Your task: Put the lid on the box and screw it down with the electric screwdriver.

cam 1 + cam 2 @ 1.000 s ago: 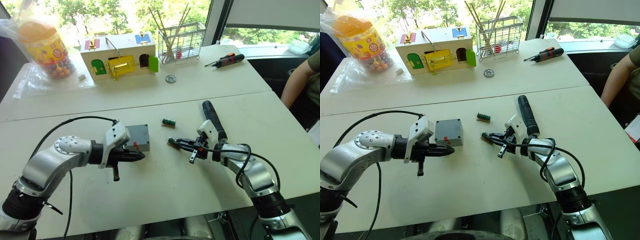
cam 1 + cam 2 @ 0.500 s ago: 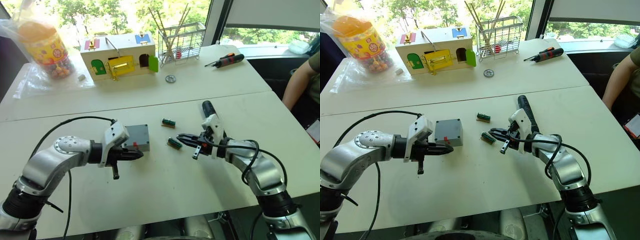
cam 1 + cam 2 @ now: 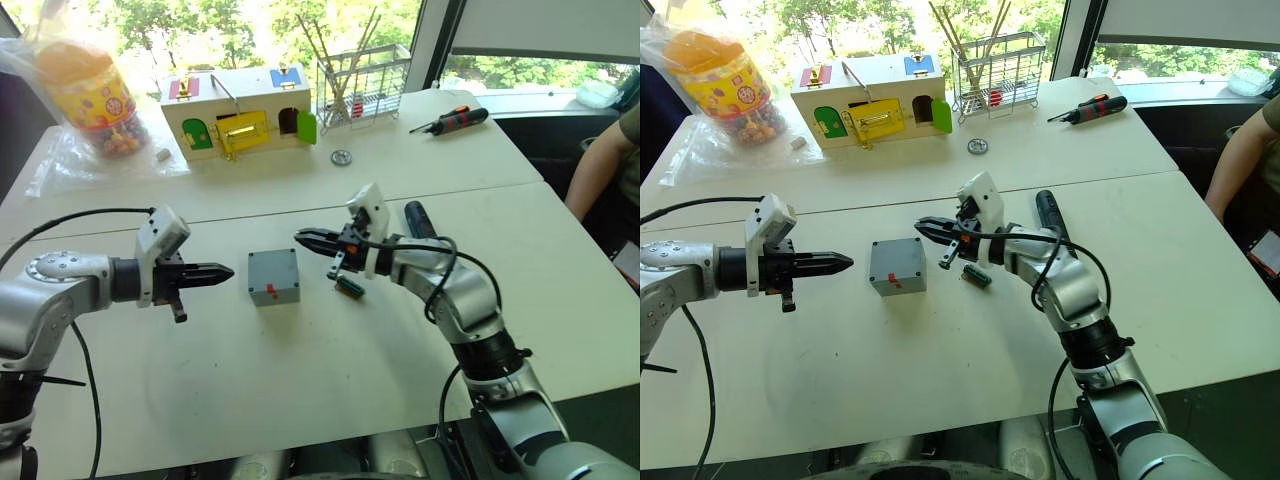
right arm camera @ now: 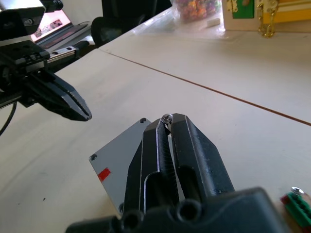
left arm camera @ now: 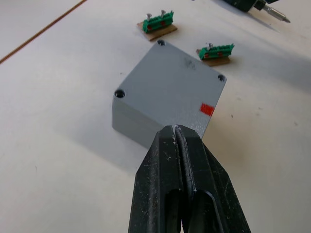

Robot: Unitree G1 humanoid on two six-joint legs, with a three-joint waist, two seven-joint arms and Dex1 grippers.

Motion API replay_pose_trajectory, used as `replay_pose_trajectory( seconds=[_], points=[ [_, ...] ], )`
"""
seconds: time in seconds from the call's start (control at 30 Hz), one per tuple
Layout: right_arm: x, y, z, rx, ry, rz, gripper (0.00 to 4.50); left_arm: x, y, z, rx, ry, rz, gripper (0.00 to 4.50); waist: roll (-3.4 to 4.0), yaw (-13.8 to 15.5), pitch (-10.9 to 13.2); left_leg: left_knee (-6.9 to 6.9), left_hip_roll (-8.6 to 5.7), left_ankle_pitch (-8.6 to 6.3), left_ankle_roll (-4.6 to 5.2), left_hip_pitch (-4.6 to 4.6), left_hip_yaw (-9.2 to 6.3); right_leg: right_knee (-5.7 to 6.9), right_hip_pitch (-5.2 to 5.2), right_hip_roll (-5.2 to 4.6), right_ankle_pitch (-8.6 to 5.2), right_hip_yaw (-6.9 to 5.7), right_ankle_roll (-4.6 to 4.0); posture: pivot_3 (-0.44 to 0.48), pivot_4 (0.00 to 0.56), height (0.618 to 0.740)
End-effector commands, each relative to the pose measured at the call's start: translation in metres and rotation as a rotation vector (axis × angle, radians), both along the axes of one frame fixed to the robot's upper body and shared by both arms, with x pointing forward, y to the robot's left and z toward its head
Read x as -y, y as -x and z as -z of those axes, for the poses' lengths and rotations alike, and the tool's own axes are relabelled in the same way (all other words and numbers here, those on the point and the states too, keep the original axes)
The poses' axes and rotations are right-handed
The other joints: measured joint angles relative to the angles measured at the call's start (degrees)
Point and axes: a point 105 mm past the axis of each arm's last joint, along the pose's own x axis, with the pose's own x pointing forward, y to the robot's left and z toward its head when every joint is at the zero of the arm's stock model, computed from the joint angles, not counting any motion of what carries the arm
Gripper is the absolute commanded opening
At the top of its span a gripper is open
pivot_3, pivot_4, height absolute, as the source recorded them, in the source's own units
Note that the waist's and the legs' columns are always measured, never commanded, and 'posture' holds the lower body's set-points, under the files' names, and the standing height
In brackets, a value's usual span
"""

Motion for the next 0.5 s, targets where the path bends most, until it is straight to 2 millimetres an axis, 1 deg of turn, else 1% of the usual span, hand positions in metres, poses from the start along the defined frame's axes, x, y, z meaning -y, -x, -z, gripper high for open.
replay_pose_trajectory(
  seconds=[0.03, 0.17, 0.37, 0.5],
  points=[
    [-0.0055, -0.0041, -0.0052, 0.049, -0.006, -0.014, 0.04, 0.0038, 0.0005, -0.0078, 0.059, -0.004, 0.001, 0.0, 0.0, -0.02, 0.0, -0.01, 0.0, 0.0, 0.0, 0.0, 0.0, 0.01, -0.01, 0.0, 0.0, 0.0, 0.0, 0.0, 0.15, 0.74],
    [-0.0076, -0.0048, -0.0005, 0.049, 0.005, -0.031, 0.04, 0.004, 0.0015, -0.0056, 0.062, -0.003, -0.011, 0.0, 0.01, -0.29, 0.0, -0.03, 0.02, 0.0, 0.0, 0.0, 0.0, 0.04, -0.01, 0.01, 0.0, 0.0, 0.0, 0.0, 0.15, 0.74],
    [-0.0072, -0.0075, 0.0017, 0.051, 0.015, -0.036, 0.04, 0.0048, 0.0024, -0.0039, 0.061, -0.003, -0.018, 0.0, 0.02, -0.48, 0.01, -0.09, 0.06, 0.01, -0.01, -0.01, 0.0, 0.07, 0.0, 0.06, 0.0, 0.02, 0.0, 0.0, 0.15, 0.74],
    [-0.0109, -0.0057, 0.0016, 0.048, 0.006, -0.049, 0.04, 0.0043, 0.001, -0.0023, 0.062, -0.01, -0.023, 0.0, 0.02, -0.44, 0.01, -0.09, 0.05, 0.01, -0.01, 0.0, 0.01, 0.07, -0.01, 0.05, 0.0, 0.02, 0.0, 0.0, 0.15, 0.74]
  ],
)
